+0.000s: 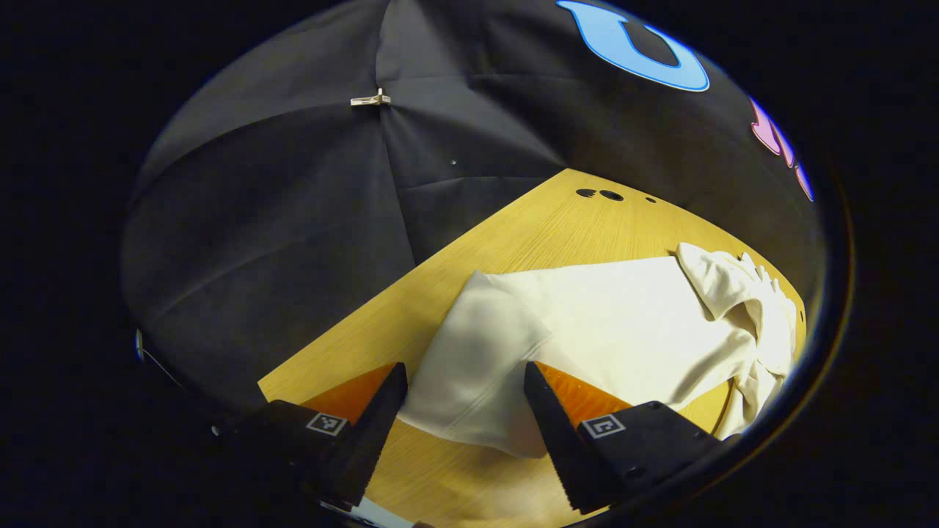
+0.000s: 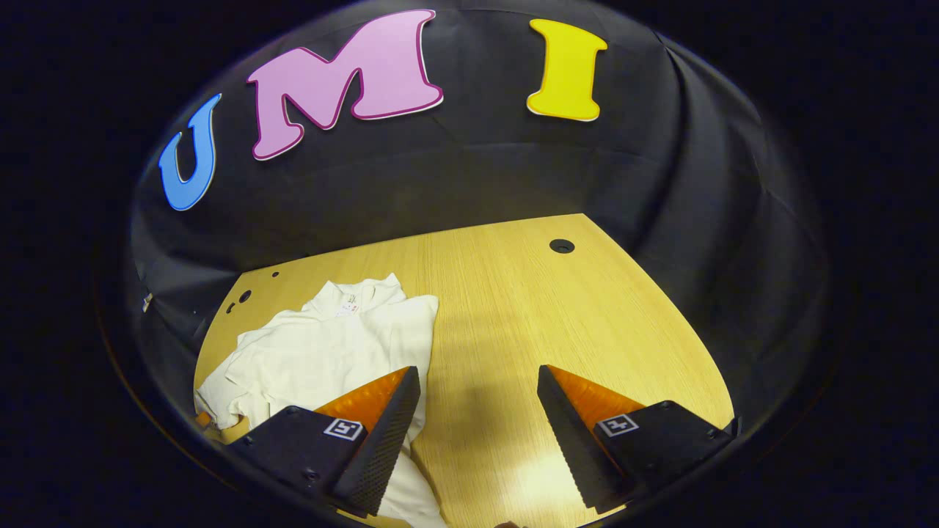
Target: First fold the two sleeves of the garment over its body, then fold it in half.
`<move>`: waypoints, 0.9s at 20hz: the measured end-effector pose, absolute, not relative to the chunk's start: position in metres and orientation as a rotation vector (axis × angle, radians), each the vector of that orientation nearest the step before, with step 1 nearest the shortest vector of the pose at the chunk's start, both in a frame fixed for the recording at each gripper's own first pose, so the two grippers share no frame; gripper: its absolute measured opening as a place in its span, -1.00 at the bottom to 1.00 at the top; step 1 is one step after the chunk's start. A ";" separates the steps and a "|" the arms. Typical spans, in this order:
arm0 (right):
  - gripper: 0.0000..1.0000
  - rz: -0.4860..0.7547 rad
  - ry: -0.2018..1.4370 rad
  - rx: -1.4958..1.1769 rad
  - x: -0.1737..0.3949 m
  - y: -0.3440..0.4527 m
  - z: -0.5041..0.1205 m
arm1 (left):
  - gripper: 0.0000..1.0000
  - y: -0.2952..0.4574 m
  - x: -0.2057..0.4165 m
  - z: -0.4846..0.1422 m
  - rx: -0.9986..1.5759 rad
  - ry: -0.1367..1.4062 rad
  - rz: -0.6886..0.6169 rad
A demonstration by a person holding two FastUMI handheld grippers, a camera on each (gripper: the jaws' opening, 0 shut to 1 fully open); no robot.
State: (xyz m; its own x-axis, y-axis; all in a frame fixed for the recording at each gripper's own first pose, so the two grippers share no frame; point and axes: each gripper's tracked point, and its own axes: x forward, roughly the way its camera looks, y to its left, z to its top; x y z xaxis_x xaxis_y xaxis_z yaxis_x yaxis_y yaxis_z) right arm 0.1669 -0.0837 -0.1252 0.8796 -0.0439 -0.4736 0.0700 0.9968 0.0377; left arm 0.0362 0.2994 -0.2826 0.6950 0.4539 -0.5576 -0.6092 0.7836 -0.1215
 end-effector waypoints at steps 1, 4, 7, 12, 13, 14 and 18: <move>0.97 -0.057 0.492 0.051 0.163 -0.084 -0.126 | 0.98 0.296 0.038 -0.284 -0.309 0.537 0.586; 0.97 -0.046 0.495 0.032 0.152 -0.085 -0.131 | 0.69 0.292 0.045 -0.284 -0.350 0.543 0.553; 0.98 -0.035 0.504 0.022 0.144 -0.086 -0.140 | 0.00 0.280 0.054 -0.283 -0.352 0.555 0.504; 0.98 -0.037 0.539 0.029 0.128 -0.101 -0.156 | -0.86 0.275 0.061 -0.275 -0.326 0.616 0.504; 0.97 -0.042 0.537 0.025 0.127 -0.105 -0.156 | -0.87 0.275 0.062 -0.271 -0.342 0.628 0.499; 0.98 -0.046 0.533 0.024 0.126 -0.109 -0.155 | -0.87 0.277 0.065 -0.266 -0.359 0.630 0.495; 0.98 -0.066 0.529 0.039 0.118 -0.121 -0.157 | -0.88 0.276 0.088 -0.212 -0.365 0.551 0.461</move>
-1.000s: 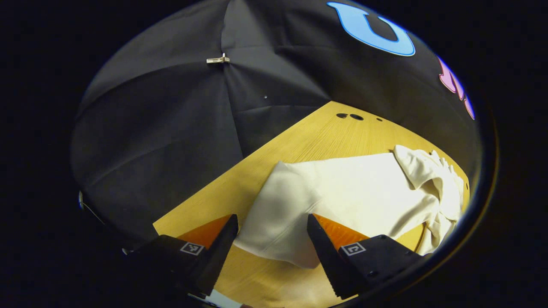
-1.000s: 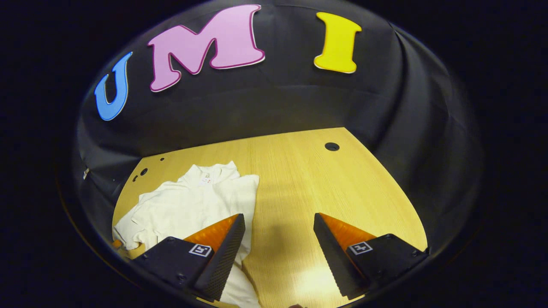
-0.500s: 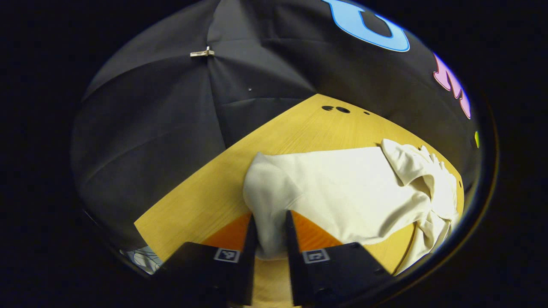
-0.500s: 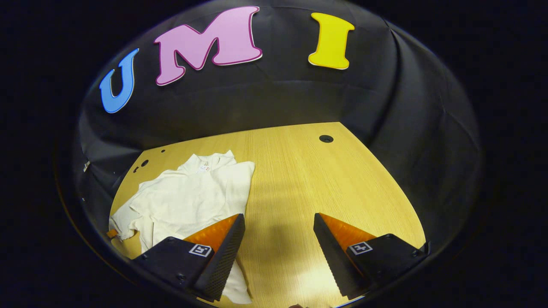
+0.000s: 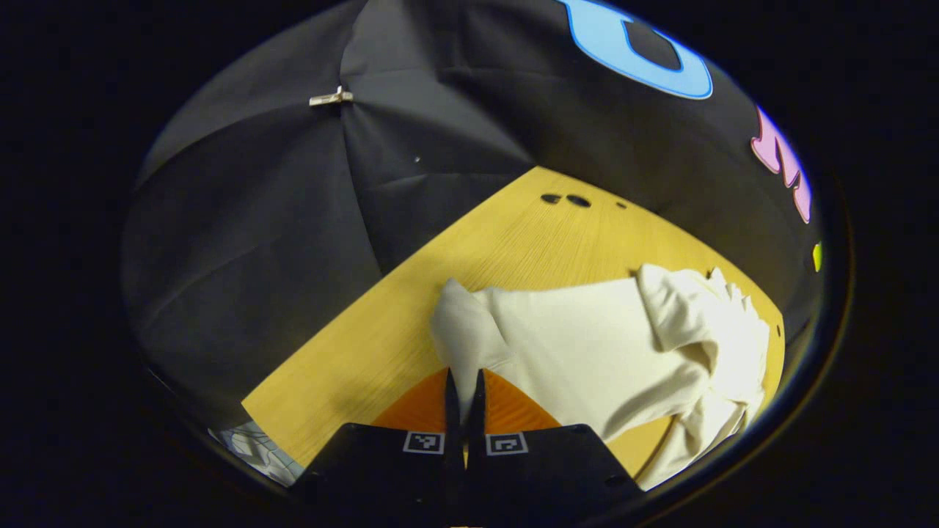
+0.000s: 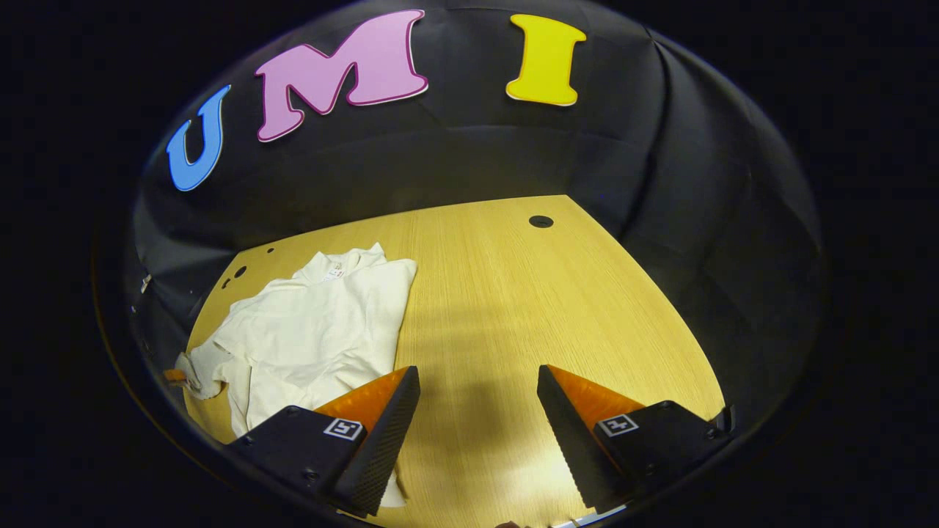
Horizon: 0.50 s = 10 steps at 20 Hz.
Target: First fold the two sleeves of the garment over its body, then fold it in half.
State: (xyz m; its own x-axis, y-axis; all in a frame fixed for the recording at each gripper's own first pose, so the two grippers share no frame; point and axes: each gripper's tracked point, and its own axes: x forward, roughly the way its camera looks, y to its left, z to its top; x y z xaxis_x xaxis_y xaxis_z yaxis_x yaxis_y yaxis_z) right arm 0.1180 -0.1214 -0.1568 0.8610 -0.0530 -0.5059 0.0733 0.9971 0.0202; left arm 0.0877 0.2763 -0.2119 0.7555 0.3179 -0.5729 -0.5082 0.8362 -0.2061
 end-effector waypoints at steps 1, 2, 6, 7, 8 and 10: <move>0.97 -0.073 0.524 0.044 0.116 -0.124 -0.157 | -0.88 0.273 0.098 -0.194 -0.349 0.525 0.439; 0.98 -0.077 0.521 0.051 0.115 -0.127 -0.158 | -0.88 0.267 0.108 -0.177 -0.334 0.504 0.418; 0.97 -0.087 0.538 0.076 0.105 -0.136 -0.171 | -0.87 0.218 0.151 -0.103 -0.309 0.404 0.306; 0.97 -0.083 0.547 0.080 0.102 -0.136 -0.175 | -0.87 0.202 0.163 -0.086 -0.303 0.384 0.271; 0.98 -0.080 0.551 0.081 0.100 -0.136 -0.178 | -0.88 0.184 0.176 -0.069 -0.292 0.362 0.240; 0.98 -0.077 0.562 0.086 0.096 -0.136 -0.184 | -0.88 0.147 0.204 -0.041 -0.272 0.327 0.170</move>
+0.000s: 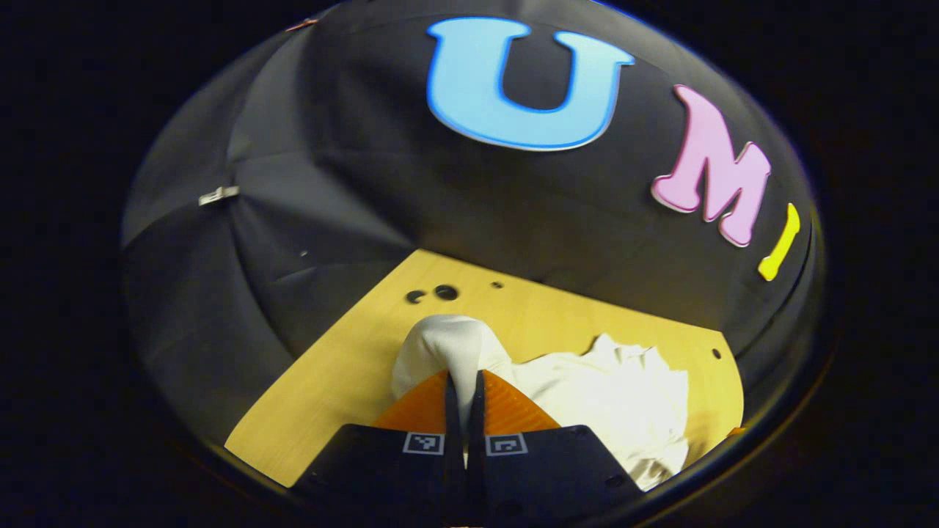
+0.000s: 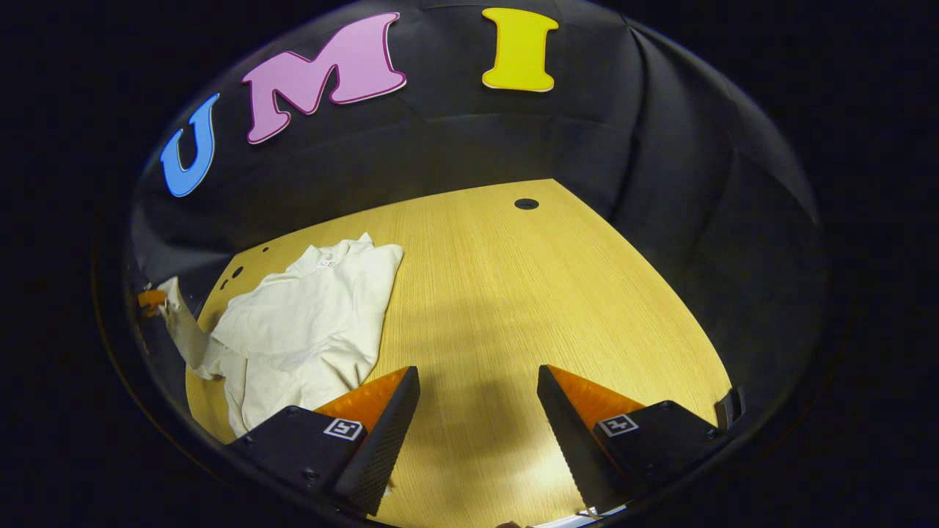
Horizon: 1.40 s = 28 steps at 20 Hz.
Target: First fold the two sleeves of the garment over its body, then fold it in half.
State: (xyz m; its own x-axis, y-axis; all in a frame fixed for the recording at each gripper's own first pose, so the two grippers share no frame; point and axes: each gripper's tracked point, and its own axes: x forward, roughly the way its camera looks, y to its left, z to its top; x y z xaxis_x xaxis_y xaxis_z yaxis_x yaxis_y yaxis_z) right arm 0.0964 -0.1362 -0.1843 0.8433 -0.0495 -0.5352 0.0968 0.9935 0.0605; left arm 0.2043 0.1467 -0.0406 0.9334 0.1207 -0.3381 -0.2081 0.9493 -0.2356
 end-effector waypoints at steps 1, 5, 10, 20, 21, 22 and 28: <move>0.98 -0.076 0.568 0.094 0.095 -0.136 -0.187 | -0.88 0.126 0.217 -0.031 -0.270 0.314 0.136; 0.97 -0.057 0.578 0.096 0.098 -0.135 -0.190 | -0.87 0.036 0.258 0.000 -0.274 0.280 -0.009; 0.97 -0.033 0.580 0.107 0.111 -0.140 -0.189 | -0.88 -0.071 0.288 0.007 -0.215 0.286 -0.170; 0.97 -0.030 0.607 0.115 0.128 -0.165 -0.197 | -0.87 -0.234 0.313 -0.041 -0.291 0.402 -0.430; 0.97 -0.028 0.610 0.119 0.130 -0.165 -0.198 | -0.85 -0.242 0.315 -0.048 -0.302 0.423 -0.440; 0.97 -0.024 0.613 0.122 0.132 -0.163 -0.198 | -0.78 -0.246 0.319 -0.057 -0.302 0.438 -0.434; 0.97 0.019 0.627 0.152 0.139 -0.144 -0.201 | 0.44 -0.238 0.302 -0.065 -0.229 0.422 -0.429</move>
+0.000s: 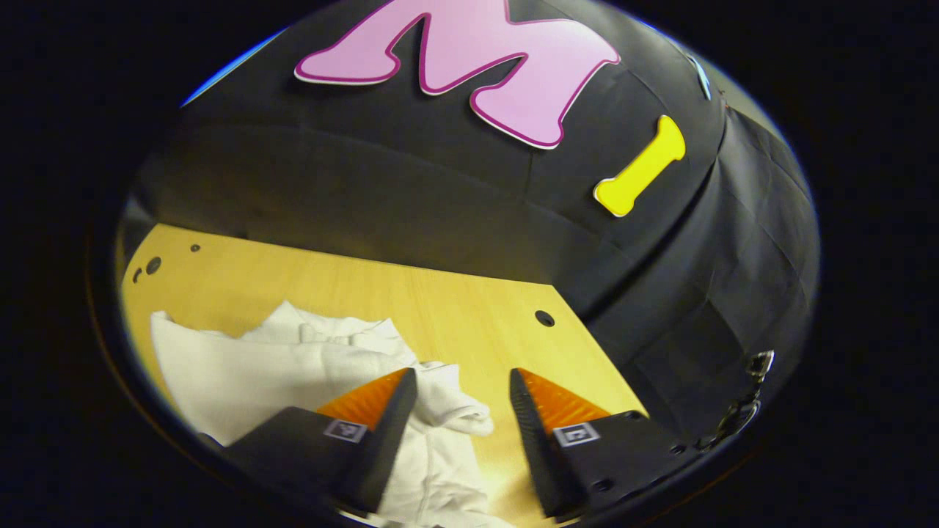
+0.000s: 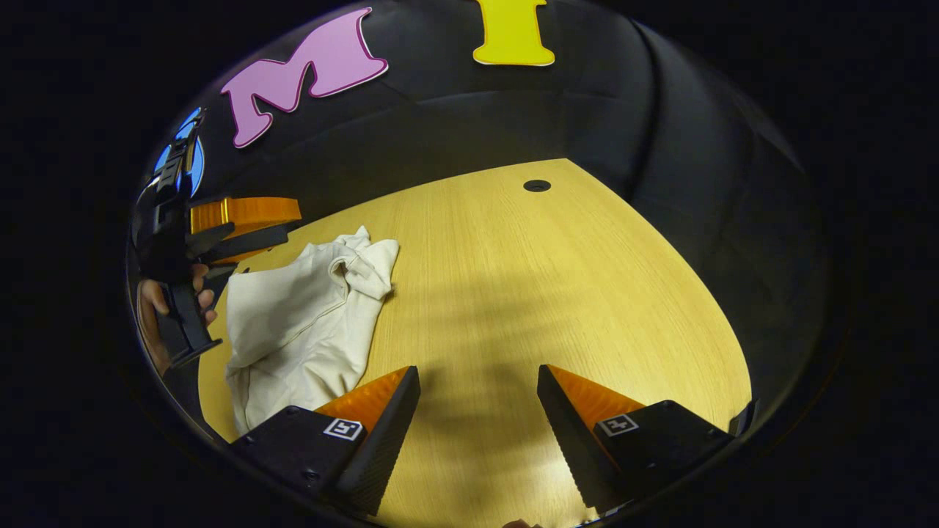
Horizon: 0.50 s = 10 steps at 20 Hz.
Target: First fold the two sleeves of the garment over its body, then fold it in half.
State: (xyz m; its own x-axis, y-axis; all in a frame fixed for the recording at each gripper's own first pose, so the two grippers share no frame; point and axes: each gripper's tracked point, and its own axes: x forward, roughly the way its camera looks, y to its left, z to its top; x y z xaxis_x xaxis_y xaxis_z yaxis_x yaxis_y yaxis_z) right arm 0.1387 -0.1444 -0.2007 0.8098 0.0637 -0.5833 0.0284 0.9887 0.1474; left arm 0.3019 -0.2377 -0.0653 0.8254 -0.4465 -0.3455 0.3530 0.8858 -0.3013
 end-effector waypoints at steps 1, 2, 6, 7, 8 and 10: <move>0.97 0.033 0.628 0.161 0.139 -0.137 -0.200 | 0.69 -0.224 0.292 -0.070 -0.187 0.423 -0.409; 0.97 0.049 0.628 0.168 0.137 -0.129 -0.199 | 0.94 -0.207 0.280 -0.072 -0.146 0.425 -0.377; 0.98 0.119 0.635 0.165 0.120 -0.093 -0.199 | 0.96 -0.139 0.213 -0.097 -0.052 0.451 -0.297; 0.97 0.141 0.644 0.167 0.113 -0.082 -0.202 | 0.96 -0.122 0.194 -0.106 -0.042 0.469 -0.278; 0.97 0.161 0.657 0.168 0.105 -0.071 -0.206 | 0.96 -0.108 0.175 -0.116 -0.039 0.491 -0.261; 0.98 0.196 0.672 0.161 0.091 -0.053 -0.211 | 0.96 -0.084 0.141 -0.137 -0.054 0.537 -0.228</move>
